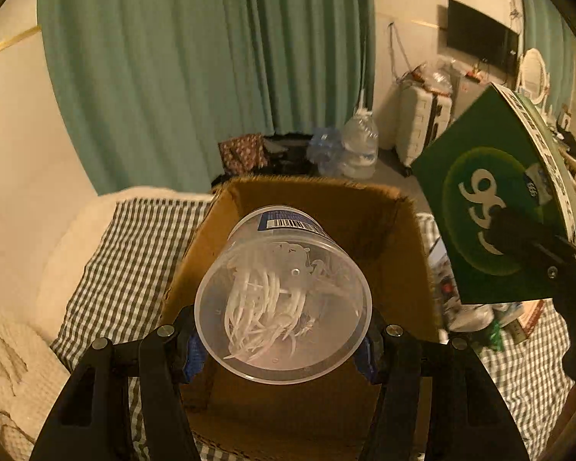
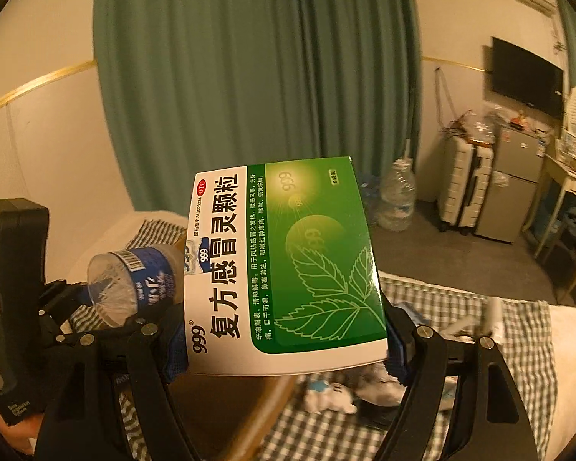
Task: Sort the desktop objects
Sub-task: 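Carry the bottle and green box with both tools over the cardboard box, then open both tools to drop the bottle and green box into the cardboard box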
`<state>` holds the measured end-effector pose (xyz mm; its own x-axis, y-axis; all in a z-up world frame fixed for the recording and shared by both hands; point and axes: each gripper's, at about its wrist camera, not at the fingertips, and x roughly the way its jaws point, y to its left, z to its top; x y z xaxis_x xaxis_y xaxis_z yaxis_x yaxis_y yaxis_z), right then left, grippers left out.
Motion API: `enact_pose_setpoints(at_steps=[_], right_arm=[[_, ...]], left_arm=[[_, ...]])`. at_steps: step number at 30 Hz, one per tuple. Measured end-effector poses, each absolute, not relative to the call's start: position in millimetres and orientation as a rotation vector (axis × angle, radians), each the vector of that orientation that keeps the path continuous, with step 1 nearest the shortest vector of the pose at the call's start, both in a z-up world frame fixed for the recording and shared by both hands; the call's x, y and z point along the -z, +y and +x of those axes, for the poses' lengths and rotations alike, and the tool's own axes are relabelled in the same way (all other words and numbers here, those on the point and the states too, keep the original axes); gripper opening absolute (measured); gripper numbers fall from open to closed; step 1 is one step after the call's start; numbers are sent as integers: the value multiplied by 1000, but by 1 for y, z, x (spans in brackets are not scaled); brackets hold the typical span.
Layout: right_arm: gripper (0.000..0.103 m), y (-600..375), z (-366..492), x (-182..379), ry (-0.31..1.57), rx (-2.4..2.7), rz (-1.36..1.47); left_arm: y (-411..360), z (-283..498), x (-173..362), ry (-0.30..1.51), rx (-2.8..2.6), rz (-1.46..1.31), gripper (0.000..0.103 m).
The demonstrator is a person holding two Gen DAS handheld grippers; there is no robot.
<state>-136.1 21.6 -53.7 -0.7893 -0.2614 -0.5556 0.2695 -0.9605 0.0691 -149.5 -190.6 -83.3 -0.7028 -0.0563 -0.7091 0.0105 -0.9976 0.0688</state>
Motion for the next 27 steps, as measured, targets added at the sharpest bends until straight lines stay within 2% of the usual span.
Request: enact_pose_setpoints(at_steps=[8,14,16,27], right_arm=[[78,-2,-167,85,62,2632,921],[81,-3,-177,95,85,2615,919],[87,-2,-177,93,98,2608,901],[92,27,-138,47,107,2733,772]], left_arm=[[-210,-159,102,-88,2793,1252,64],[-208,-154,94,-156,2797,1169,82],[-213,-155,93,-155,2802,1158,82],[-208,-139,58,-108,2849,1070,88]])
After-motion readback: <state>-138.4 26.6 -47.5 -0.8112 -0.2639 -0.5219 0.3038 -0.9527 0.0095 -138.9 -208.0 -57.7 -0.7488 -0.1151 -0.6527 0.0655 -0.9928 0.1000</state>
